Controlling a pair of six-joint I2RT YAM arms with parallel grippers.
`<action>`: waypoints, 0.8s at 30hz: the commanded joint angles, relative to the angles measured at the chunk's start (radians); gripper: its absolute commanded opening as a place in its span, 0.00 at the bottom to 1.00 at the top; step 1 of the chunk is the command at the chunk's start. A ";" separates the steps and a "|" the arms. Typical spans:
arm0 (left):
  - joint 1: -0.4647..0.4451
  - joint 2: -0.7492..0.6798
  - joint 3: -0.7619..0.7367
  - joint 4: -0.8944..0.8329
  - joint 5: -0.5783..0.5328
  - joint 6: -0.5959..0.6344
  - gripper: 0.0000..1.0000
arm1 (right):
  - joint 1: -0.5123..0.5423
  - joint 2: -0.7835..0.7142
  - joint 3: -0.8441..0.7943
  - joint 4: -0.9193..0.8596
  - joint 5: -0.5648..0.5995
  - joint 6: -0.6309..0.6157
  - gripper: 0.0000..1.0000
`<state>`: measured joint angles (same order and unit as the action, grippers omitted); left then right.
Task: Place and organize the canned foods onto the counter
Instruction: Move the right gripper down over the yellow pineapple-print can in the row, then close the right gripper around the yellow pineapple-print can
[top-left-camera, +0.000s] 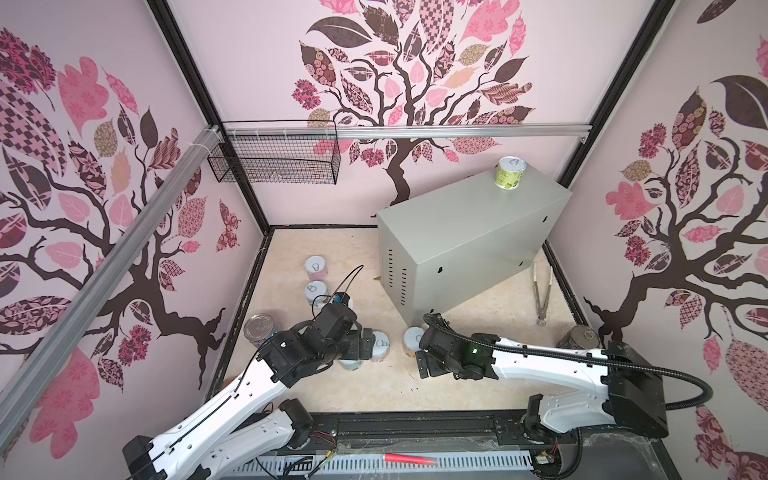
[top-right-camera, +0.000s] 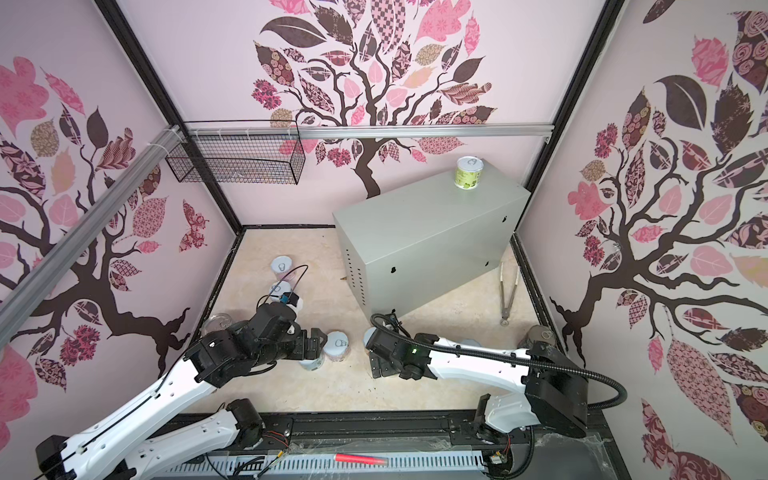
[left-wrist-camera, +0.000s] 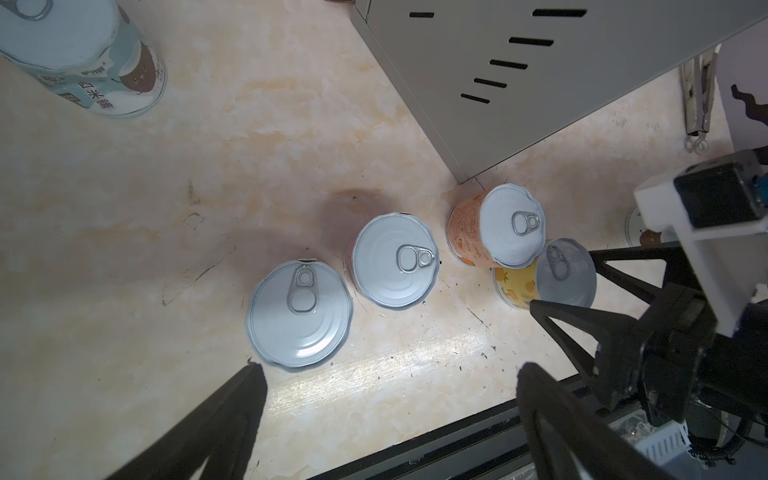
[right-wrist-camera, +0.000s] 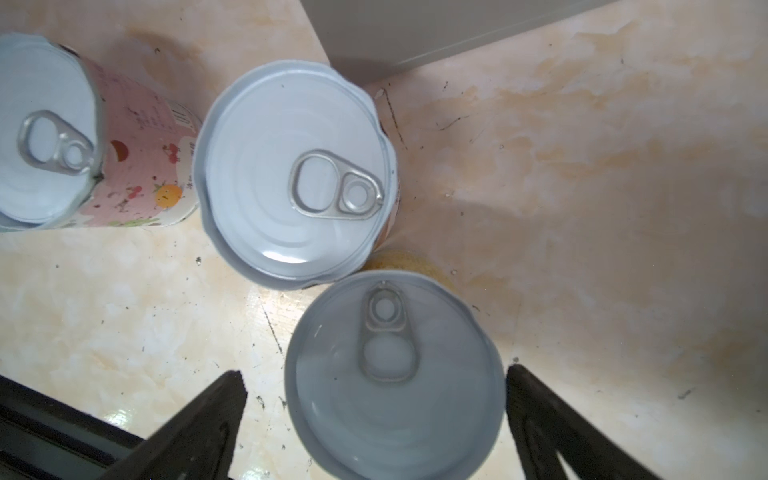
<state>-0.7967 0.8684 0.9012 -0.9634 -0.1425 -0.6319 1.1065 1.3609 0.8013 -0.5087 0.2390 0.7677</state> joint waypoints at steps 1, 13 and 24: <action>0.001 -0.017 -0.011 0.014 0.014 0.015 0.98 | 0.006 0.016 0.012 -0.041 0.042 0.010 0.99; 0.001 -0.075 -0.031 0.026 -0.049 -0.008 0.98 | 0.013 0.030 -0.099 0.100 0.017 0.016 0.94; 0.001 -0.092 -0.035 0.012 -0.100 -0.024 0.98 | 0.034 0.034 -0.159 0.244 0.089 -0.009 0.89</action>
<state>-0.7967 0.7868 0.8894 -0.9565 -0.2157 -0.6483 1.1320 1.3918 0.6605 -0.3218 0.2832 0.7643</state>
